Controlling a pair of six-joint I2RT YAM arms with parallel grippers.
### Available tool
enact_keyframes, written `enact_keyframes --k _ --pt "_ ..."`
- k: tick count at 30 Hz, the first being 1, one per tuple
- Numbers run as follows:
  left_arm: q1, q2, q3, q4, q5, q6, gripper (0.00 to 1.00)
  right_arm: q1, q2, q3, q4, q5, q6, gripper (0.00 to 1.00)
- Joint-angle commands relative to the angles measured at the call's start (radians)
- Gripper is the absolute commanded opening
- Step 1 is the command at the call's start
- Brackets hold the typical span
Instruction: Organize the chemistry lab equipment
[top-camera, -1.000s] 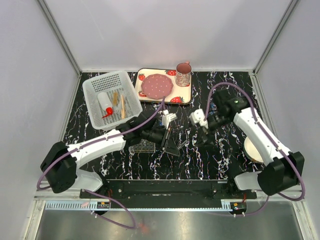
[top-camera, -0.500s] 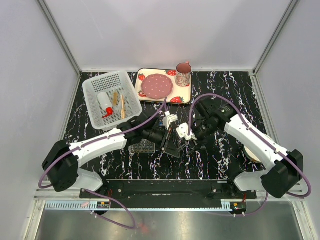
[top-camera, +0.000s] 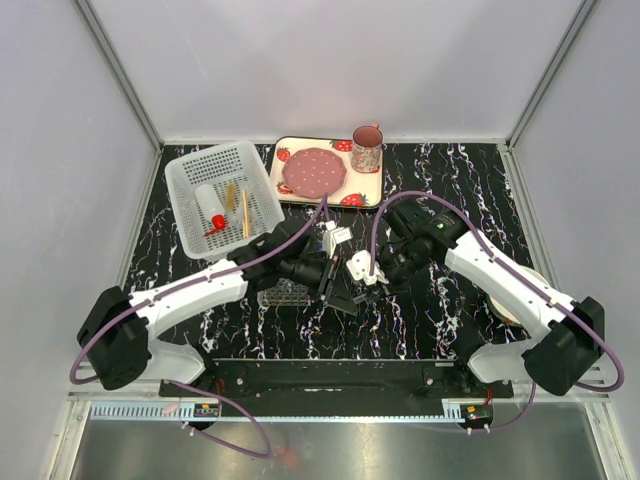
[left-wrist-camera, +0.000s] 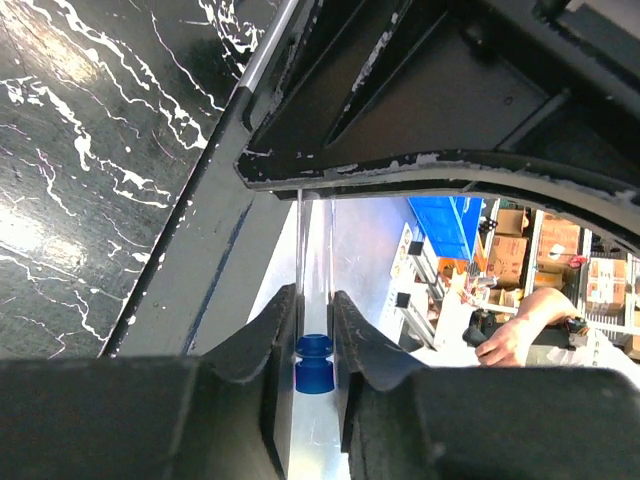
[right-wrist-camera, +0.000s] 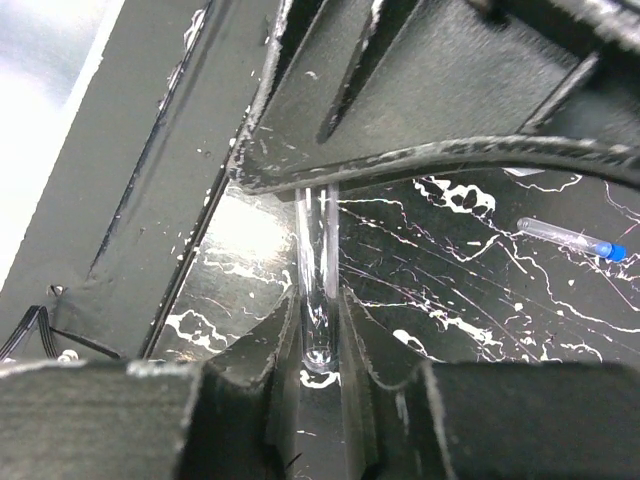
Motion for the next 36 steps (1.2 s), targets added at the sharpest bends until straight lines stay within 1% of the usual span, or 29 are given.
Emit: enact_keyframes --k 1,2,3,5,6,7,10,11,12,13,14,15,16,17,18,19,20,21,23,25,28,30,33,34,36 --pt "0.028 -0.086 -0.017 0.054 -0.027 -0.048 0.27 0.007 -0.047 -0.015 -0.037 -0.034 -0.002 0.15" --pt "0.036 -0.095 -0.023 0.064 -0.034 -0.054 0.32 0.007 -0.052 -0.018 -0.031 -0.043 0.009 0.14" --pt "0.039 -0.118 -0.026 0.07 -0.042 -0.058 0.41 0.007 -0.058 -0.026 -0.02 -0.066 0.047 0.12" --pt "0.047 -0.139 -0.032 0.079 -0.068 -0.069 0.52 0.008 -0.063 -0.035 0.015 -0.09 0.092 0.11" --pt "0.05 -0.15 -0.034 0.079 -0.079 -0.071 0.57 0.008 -0.069 -0.044 0.03 -0.103 0.148 0.1" --pt "0.053 -0.176 -0.035 0.076 -0.091 -0.072 0.69 0.008 -0.069 -0.051 0.065 -0.123 0.178 0.09" --pt "0.062 -0.225 -0.049 0.073 -0.156 -0.063 0.82 0.005 -0.072 -0.078 0.153 -0.156 0.317 0.08" --pt "0.064 -0.26 -0.057 0.073 -0.207 -0.057 0.83 -0.004 -0.072 -0.084 0.176 -0.166 0.354 0.07" --pt "0.064 -0.282 -0.063 0.071 -0.238 -0.052 0.84 -0.012 -0.069 -0.098 0.202 -0.181 0.443 0.06" --pt "0.064 -0.302 -0.072 0.077 -0.272 -0.045 0.85 -0.024 -0.07 -0.106 0.268 -0.219 0.495 0.06" --pt "0.064 -0.349 -0.096 0.088 -0.338 -0.046 0.85 -0.06 -0.07 -0.115 0.302 -0.25 0.546 0.05" --pt "0.064 -0.372 -0.115 0.106 -0.369 -0.048 0.85 -0.079 -0.07 -0.136 0.339 -0.284 0.645 0.05" --pt "0.064 -0.397 -0.136 0.154 -0.405 -0.066 0.86 -0.096 -0.069 -0.15 0.415 -0.349 0.693 0.05" --pt "0.062 -0.426 -0.182 0.181 -0.476 -0.078 0.86 -0.116 -0.072 -0.161 0.454 -0.374 0.739 0.05" --pt "0.062 -0.477 -0.208 0.214 -0.51 -0.094 0.86 -0.139 -0.073 -0.185 0.495 -0.39 0.831 0.04" --pt "0.062 -0.503 -0.233 0.278 -0.542 -0.12 0.87 -0.148 -0.073 -0.198 0.565 -0.416 0.863 0.04" --pt "0.062 -0.524 -0.279 0.309 -0.6 -0.132 0.87 -0.154 -0.075 -0.209 0.593 -0.423 0.891 0.04" --pt "0.062 -0.561 -0.3 0.338 -0.629 -0.143 0.87 -0.16 -0.075 -0.228 0.616 -0.428 0.935 0.04" --pt "0.06 -0.583 -0.354 0.438 -0.683 -0.178 0.87 -0.164 -0.07 -0.244 0.672 -0.445 0.969 0.04" --pt "0.057 -0.583 -0.376 0.51 -0.708 -0.213 0.87 -0.171 -0.063 -0.264 0.733 -0.457 1.025 0.05" --pt "0.045 -0.537 -0.384 0.562 -0.731 -0.245 0.86 -0.183 -0.055 -0.275 0.799 -0.473 1.089 0.04" --pt "0.03 -0.512 -0.384 0.593 -0.743 -0.261 0.86 -0.187 -0.046 -0.278 0.814 -0.48 1.114 0.05" --pt "0.008 -0.454 -0.379 0.653 -0.754 -0.285 0.8 -0.193 -0.044 -0.29 0.844 -0.479 1.137 0.05" --pt "0.005 -0.442 -0.373 0.683 -0.746 -0.295 0.76 -0.194 -0.044 -0.296 0.857 -0.48 1.143 0.05" --pt "0.001 -0.402 -0.365 0.705 -0.737 -0.304 0.71 -0.202 -0.047 -0.308 0.87 -0.482 1.158 0.06"
